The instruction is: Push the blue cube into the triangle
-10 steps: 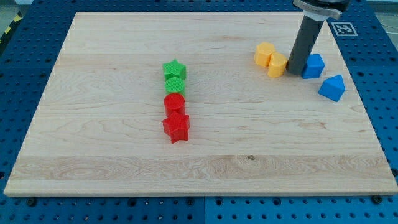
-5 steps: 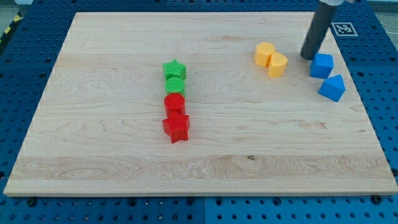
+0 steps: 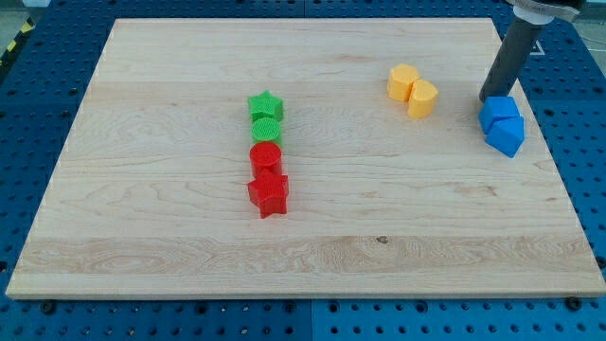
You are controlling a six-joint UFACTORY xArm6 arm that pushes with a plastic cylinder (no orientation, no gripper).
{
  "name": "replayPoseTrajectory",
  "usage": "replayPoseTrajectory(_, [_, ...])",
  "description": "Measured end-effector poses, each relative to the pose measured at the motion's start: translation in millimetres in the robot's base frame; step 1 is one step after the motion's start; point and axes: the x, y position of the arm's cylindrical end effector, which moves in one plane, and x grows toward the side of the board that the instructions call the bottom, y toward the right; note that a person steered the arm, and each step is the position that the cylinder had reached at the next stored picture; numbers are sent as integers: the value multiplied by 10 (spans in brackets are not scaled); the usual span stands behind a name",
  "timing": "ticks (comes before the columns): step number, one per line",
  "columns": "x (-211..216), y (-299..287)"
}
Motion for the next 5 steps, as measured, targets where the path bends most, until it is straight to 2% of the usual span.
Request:
replayPoseTrajectory(1, [0,0])
replayPoseTrajectory(3, [-20,-429])
replayPoseTrajectory(5, [239,-464])
